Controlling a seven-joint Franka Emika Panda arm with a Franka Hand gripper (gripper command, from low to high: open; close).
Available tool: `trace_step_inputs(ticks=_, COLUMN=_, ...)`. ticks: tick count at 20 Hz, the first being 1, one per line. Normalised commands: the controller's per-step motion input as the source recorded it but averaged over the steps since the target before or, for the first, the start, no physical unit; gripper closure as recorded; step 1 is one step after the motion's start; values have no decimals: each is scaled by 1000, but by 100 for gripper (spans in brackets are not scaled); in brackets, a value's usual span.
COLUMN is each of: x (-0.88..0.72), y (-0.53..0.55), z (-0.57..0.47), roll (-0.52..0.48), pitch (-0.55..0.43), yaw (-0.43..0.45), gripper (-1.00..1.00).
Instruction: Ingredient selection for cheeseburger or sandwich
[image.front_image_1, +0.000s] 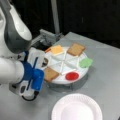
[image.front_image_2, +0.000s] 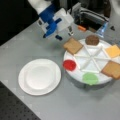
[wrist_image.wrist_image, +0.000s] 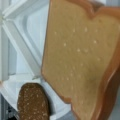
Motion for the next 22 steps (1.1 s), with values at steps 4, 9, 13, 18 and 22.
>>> trace_step_inputs(ticks=4, x=214, y=-263, z=-174, roll=385, pitch=79, yaw=73, gripper=-100)
trace_step_inputs(ticks=9, x=223, y=-240, z=-157, roll=359, pitch=42, yaw=58, gripper=-100)
trace_step_inputs(ticks=13, x=209, y=-175, z=-160, roll=353, pitch=17, yaw=25, gripper=-100)
trace_step_inputs(ticks=18, x=164, y=-108, z=-125, roll=371, pitch=2, yaw=24, gripper=-100)
trace_step_inputs(ticks=22, x=144, y=-108, z=-122, roll=386, pitch=-31, yaw=32, gripper=-100)
